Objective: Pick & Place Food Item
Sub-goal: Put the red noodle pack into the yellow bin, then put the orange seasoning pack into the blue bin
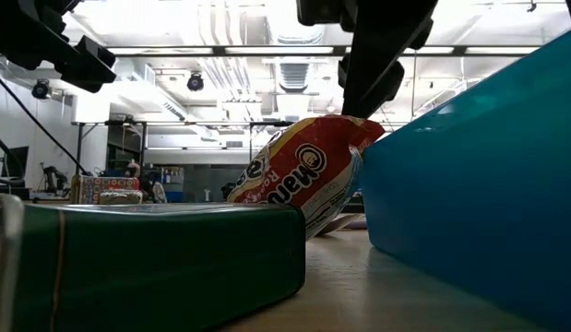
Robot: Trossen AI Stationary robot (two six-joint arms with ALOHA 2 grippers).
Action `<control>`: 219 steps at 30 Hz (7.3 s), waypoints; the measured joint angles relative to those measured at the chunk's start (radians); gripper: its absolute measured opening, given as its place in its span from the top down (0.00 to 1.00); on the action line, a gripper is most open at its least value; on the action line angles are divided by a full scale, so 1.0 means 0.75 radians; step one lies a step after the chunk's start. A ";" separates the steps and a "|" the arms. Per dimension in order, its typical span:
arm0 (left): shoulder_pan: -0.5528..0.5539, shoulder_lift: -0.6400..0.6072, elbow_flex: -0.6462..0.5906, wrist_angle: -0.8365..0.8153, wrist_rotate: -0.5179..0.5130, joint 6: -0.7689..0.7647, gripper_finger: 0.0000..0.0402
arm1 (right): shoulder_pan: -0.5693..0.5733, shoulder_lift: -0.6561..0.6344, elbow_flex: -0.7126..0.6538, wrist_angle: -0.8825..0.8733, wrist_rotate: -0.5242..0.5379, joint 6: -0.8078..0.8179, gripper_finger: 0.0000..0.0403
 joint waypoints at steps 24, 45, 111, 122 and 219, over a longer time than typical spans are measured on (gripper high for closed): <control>0.000 0.000 0.000 -0.001 0.000 -0.001 0.40 | 0.014 0.000 -0.188 0.257 -0.015 0.064 0.31; 0.000 0.000 0.000 -0.001 0.000 0.000 0.40 | 0.014 0.002 -0.195 0.269 0.002 0.038 0.52; -0.001 0.000 0.000 -0.006 0.000 0.000 0.40 | 0.364 -0.024 0.119 -0.479 1.226 0.244 0.97; -0.001 0.000 0.000 -0.006 0.000 -0.001 0.40 | 0.509 -0.024 0.198 -0.720 1.319 0.362 0.97; 0.000 0.000 0.000 -0.011 0.000 0.000 0.40 | 1.103 -0.213 0.023 -1.093 0.473 1.848 0.49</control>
